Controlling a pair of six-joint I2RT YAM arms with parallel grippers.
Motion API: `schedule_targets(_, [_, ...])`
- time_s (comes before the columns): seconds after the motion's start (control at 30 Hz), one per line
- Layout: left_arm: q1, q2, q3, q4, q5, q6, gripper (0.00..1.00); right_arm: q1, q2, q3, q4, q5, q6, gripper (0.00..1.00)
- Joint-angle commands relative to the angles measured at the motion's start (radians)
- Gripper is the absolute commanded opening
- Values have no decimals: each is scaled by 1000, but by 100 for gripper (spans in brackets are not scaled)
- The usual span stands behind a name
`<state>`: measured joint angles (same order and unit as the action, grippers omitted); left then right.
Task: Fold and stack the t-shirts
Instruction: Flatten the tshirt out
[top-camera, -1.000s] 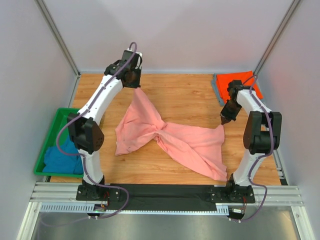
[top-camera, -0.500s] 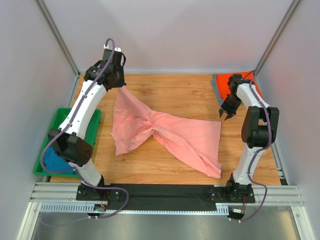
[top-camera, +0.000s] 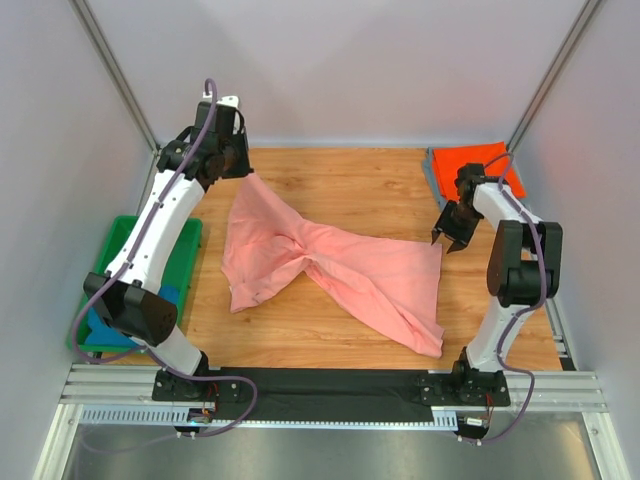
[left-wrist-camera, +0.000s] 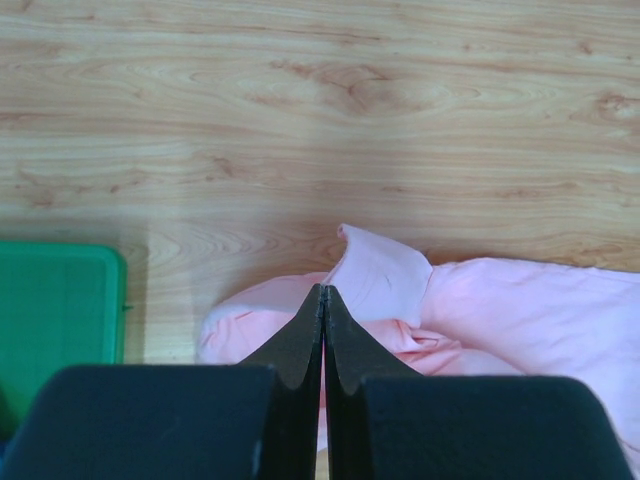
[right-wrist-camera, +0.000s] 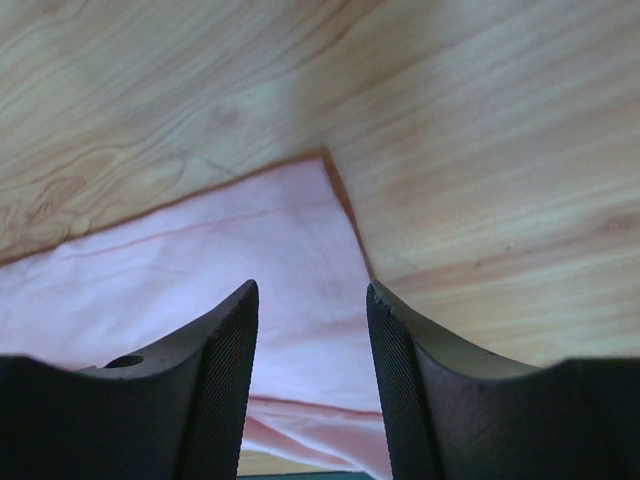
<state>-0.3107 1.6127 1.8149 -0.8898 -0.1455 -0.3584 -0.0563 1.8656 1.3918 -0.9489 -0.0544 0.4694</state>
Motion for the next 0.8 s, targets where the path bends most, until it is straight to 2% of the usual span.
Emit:
schedule_targets(0.0, [2,-5,17,42,29,-2,0,-16,67,50,96,-1,-50,49])
schedule_targets(0.2, [2,15,12,54,38,-17,0,-27,158,69,124,-1,-100,49])
schedule_targets(0.4, [2,27,9,49,27,-31,0,-27,204,73,151,-16,-118,42])
schedule_targets(0.43, [2,26,9,49,26,-34,0,-27,207,72,162,-22,-120,40])
schedule_targets(0.53, [2,27,4,49,14,-36,0,-27,202,61,176,-39,-121,23])
schedule_targets(0.57, [2,27,4,48,14,-37,0,-27,199,62,174,-35,-126,8])
schedule_targets(0.6, [2,30,4,46,15,-37,0,-27,196,76,167,-25,-129,1])
schedule_targets(0.7, [2,33,4,35,6,-50,0,-27,182,131,66,112,-114,0])
schedule_targets(0.77, [2,47,-14,41,18,-62,0,-37,176,211,-69,230,-77,0])
